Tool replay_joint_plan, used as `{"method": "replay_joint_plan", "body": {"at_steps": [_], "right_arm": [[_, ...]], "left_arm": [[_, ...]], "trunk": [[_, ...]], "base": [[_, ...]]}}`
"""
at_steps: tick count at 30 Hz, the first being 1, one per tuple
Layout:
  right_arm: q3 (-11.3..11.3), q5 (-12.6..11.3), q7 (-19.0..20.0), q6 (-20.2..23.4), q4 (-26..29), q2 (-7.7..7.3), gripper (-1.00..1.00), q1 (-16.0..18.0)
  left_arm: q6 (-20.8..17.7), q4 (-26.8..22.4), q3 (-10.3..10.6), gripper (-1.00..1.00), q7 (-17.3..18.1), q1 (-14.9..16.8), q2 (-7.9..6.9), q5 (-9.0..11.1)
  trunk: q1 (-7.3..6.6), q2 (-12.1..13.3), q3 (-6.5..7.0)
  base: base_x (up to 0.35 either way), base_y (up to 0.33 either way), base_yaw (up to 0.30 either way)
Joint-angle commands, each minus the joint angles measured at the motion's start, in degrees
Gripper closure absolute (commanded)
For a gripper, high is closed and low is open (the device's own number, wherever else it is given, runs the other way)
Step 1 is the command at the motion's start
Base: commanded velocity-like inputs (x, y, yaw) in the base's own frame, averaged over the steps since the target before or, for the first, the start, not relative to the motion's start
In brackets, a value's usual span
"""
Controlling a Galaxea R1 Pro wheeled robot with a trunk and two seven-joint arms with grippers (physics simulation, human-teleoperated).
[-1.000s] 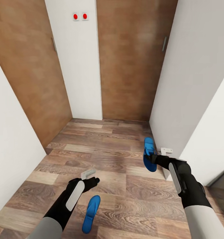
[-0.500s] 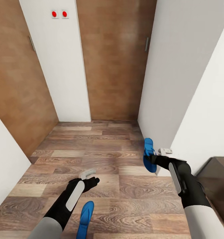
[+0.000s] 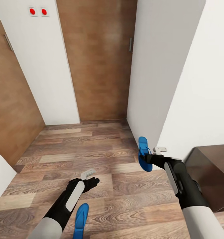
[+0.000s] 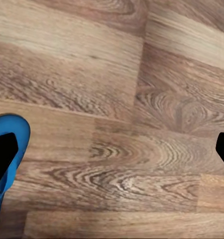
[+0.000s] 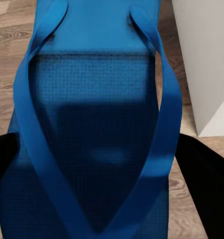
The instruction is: In the bedroom, move the book from the bed onto either nightstand, and place the two sandals side by side next to the bed.
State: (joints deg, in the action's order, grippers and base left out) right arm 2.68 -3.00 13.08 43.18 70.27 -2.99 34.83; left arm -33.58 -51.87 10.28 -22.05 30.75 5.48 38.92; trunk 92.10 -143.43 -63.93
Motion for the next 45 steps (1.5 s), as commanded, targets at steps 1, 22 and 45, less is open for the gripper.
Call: {"method": "replay_joint_plan", "body": {"at_steps": [1,22,45], "right_arm": [[-0.2,-0.2,0.1,0.3,0.3,-0.01,1.00,0.0],[-1.9,0.4,10.5,0.2,4.3,-0.54,1.00,-0.1],[-1.8,0.1,10.8,3.2,10.6,-0.71,1.00,-1.9]], "left_arm": [[-0.1,-0.1,0.1,-1.00,-0.5,0.0,-0.03,0.6],[-0.8,0.6,-4.8,-1.00,-3.6,1.0,0.59,2.5],[-6.7,0.7,-7.3,-1.00,-2.9,3.4,-0.55,2.9]], "trunk": [[-0.02,0.0,-0.05],[-0.02,0.0,0.00],[0.29,-0.2,-2.65]], "base": [[-0.044,0.222,-0.152],[-0.006,0.032,-0.031],[0.000,0.000,-0.001]]}}
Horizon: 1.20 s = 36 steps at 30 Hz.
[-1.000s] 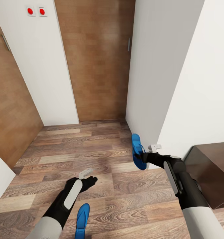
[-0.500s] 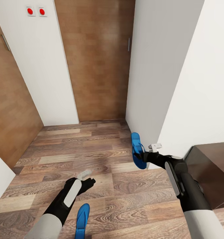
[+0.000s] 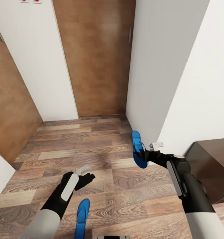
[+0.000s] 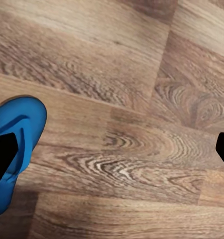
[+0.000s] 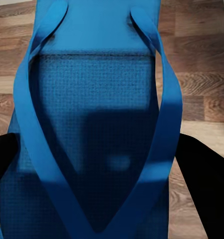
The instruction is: In the bedroom, move the book from the bed onto either nightstand, and place the two sandals side by side next to the bed.
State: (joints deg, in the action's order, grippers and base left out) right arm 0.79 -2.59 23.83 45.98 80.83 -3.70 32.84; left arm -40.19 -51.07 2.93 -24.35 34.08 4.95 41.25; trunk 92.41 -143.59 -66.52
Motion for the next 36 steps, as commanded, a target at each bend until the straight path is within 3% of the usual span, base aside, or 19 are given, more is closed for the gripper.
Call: {"method": "replay_joint_plan", "body": {"at_steps": [1,13,36], "right_arm": [[0.0,-0.2,0.0,0.4,0.3,0.11,1.00,0.0],[-3.3,0.3,-0.5,-4.9,-7.9,0.95,1.00,-0.5],[-3.6,0.2,-2.5,-5.4,-9.0,0.89,1.00,-0.4]], "left_arm": [[-0.2,-0.1,0.1,-1.00,-0.5,0.3,-0.09,0.6],[0.1,-0.7,0.3,-1.00,-0.4,0.7,-0.38,0.7],[1.1,-0.2,0.3,-1.00,-0.3,0.7,-0.46,0.6]], "trunk": [[0.01,0.0,-0.28],[0.32,-0.2,-2.94],[0.91,-0.5,-8.03]], "base": [[0.000,0.000,0.000],[0.000,0.000,0.000],[0.000,0.000,0.000]]}}
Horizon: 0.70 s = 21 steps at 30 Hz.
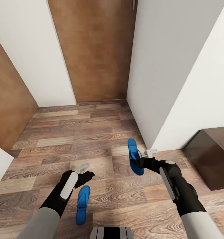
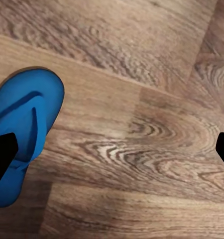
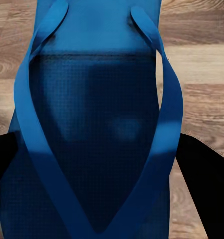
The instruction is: In the bedroom, move the book from the bed onto either nightstand, and place the two sandals side by side next to the bed.
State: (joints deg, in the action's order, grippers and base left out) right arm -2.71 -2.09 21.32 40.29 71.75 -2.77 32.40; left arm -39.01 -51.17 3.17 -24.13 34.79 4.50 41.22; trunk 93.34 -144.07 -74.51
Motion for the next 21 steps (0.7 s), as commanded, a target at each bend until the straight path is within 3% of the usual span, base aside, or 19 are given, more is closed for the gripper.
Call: {"method": "replay_joint_plan", "body": {"at_steps": [1,10,14,18,21], "right_arm": [[-0.1,-0.3,0.0,0.3,0.1,-0.04,1.00,0.0],[-0.1,-0.4,0.3,0.3,1.1,-0.14,1.00,-0.1],[-0.1,-0.4,0.3,1.2,11.8,-0.23,1.00,-2.5],[-0.8,-0.5,0.2,1.3,15.5,-0.11,1.00,-3.2],[-1.5,-0.5,0.2,1.3,16.2,-0.07,1.00,-3.3]], "left_arm": [[-0.1,-0.1,0.1,-1.00,-0.6,0.0,-0.01,0.6],[-0.7,-0.5,-0.2,-1.00,-0.6,1.2,-0.18,0.6],[-5.4,-0.6,0.2,-1.00,-0.8,7.9,-1.33,0.6],[-7.1,-0.1,0.3,-1.00,-0.8,10.2,-2.93,0.6],[-7.5,0.1,0.3,-1.00,-0.8,10.7,-3.27,0.6]], "trunk": [[0.01,0.0,-0.27],[0.24,-0.2,-2.27],[0.35,-0.2,-3.15],[0.45,-0.3,-4.04],[0.53,-0.3,-4.70]], "base": [[0.000,0.000,0.000],[0.000,0.000,0.000],[0.000,0.000,0.000],[0.000,0.000,0.000],[0.000,0.000,0.000]]}}
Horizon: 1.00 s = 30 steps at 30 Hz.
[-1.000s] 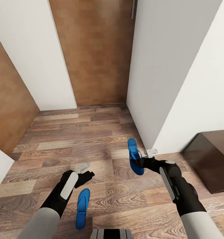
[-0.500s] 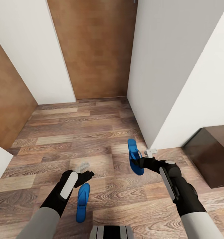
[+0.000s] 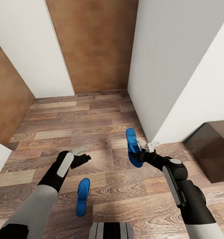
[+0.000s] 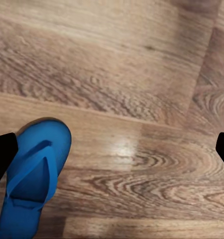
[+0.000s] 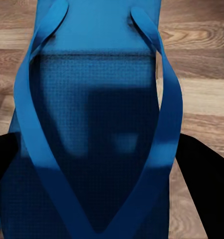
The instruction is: In the bedroom, move the book from the bed onto either nightstand, and place the two sandals side by side next to the bed.
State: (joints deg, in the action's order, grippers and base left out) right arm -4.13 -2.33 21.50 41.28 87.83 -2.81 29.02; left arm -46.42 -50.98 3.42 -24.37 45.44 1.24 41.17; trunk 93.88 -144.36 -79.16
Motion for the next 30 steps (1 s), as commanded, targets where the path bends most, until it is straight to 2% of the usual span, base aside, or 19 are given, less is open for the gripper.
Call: {"method": "replay_joint_plan", "body": {"at_steps": [1,7,10,17,30], "right_arm": [[-0.2,-0.2,0.0,0.3,0.2,-0.03,1.00,0.0],[-0.5,-0.2,0.0,0.3,0.6,-0.09,1.00,-0.1],[-0.4,-0.3,0.0,0.2,1.6,0.79,1.00,0.3],[-0.4,-0.3,0.0,0.2,3.9,0.79,1.00,0.3],[-0.4,-0.3,0.0,0.2,4.2,0.79,1.00,0.3]], "left_arm": [[-0.1,0.0,0.1,-1.00,-0.6,0.1,-0.08,0.6],[-0.3,0.1,0.1,-1.00,-0.8,0.6,-0.32,0.5],[-1.3,1.1,-0.5,-1.00,-1.5,-0.4,-0.41,0.8],[-2.3,1.6,-0.5,-1.00,-1.5,-2.6,-0.41,0.8],[-2.3,1.6,-0.5,-1.00,-1.5,-2.6,-0.41,0.8]], "trunk": [[0.01,0.0,-0.27],[0.17,-0.1,-1.60],[0.17,-0.1,-1.59],[0.17,-0.1,-1.59],[0.17,-0.1,-1.59]], "base": [[0.000,0.000,0.000],[0.000,0.000,0.000],[0.000,0.000,0.000],[0.000,0.000,0.000],[0.000,0.000,0.000]]}}
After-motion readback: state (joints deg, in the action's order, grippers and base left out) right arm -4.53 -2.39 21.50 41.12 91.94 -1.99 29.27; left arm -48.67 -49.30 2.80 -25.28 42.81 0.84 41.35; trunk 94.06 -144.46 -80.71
